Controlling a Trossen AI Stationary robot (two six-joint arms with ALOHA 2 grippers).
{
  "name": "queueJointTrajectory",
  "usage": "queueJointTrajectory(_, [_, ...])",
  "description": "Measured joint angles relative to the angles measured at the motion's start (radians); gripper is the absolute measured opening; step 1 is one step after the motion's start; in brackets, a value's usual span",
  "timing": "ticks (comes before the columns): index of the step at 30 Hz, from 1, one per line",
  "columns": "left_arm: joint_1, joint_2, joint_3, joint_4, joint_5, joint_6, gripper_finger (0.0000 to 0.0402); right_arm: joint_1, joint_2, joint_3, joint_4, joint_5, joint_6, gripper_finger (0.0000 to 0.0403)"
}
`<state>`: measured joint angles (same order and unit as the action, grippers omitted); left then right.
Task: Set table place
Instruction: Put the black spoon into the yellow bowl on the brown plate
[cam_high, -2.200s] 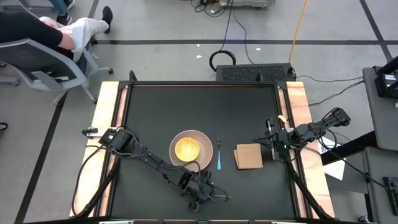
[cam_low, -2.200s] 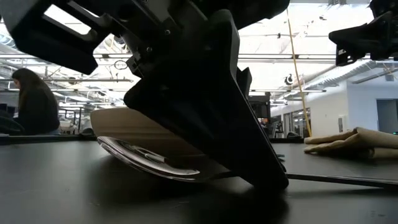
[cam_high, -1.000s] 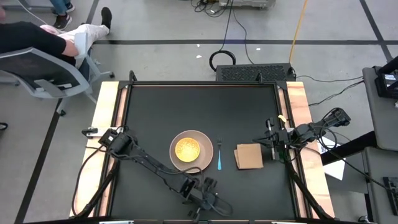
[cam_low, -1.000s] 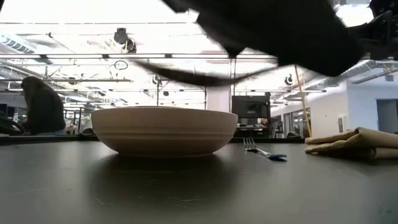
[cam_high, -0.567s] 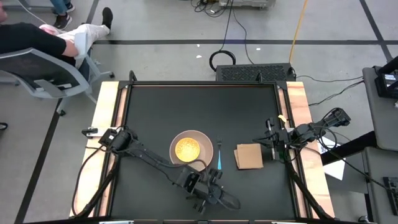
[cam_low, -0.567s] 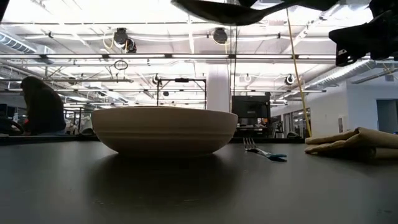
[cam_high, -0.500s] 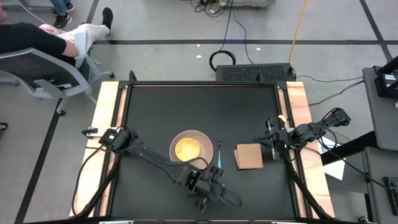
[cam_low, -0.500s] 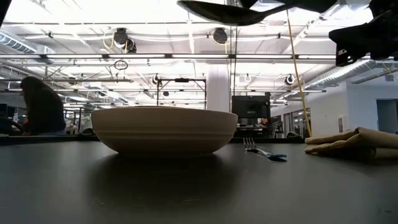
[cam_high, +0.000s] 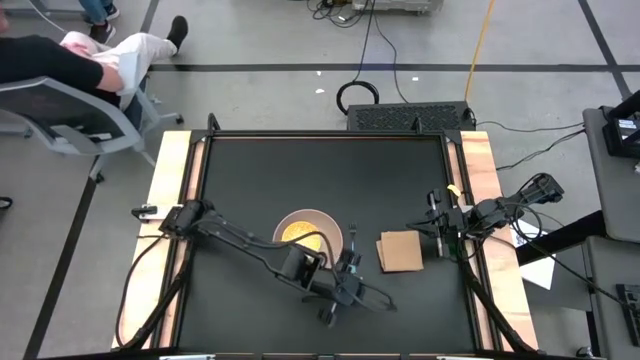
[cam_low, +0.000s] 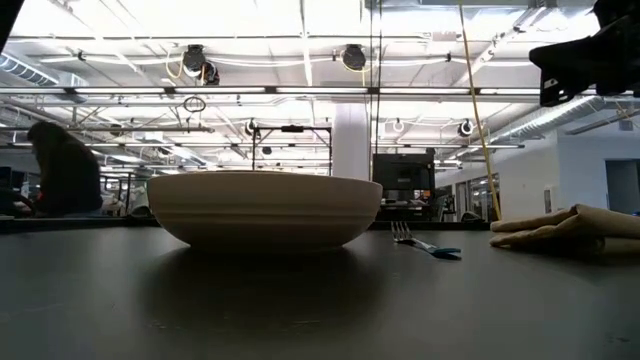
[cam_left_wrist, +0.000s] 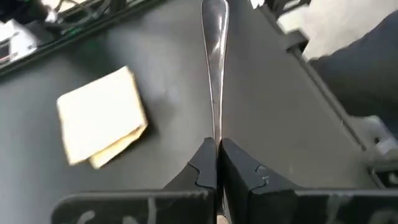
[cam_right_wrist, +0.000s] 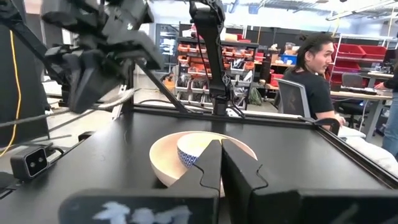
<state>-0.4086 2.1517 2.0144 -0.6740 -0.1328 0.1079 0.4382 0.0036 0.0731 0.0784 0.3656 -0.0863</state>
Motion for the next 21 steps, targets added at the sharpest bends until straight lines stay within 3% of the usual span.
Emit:
queueJointTrajectory(12, [-0.021, -0.111, -0.001, -0.208, -0.167, -0.071, 0.0009, 0.000, 0.002, -0.012, 0.028, -0.001, -0.004, 0.0000])
queueJointTrajectory(21, [-0.001, -0.272, -0.199, -0.144, -0.210, -0.117, 0.0007, 0.000, 0.003, -0.014, 0.031, -0.001, 0.006, 0.0000])
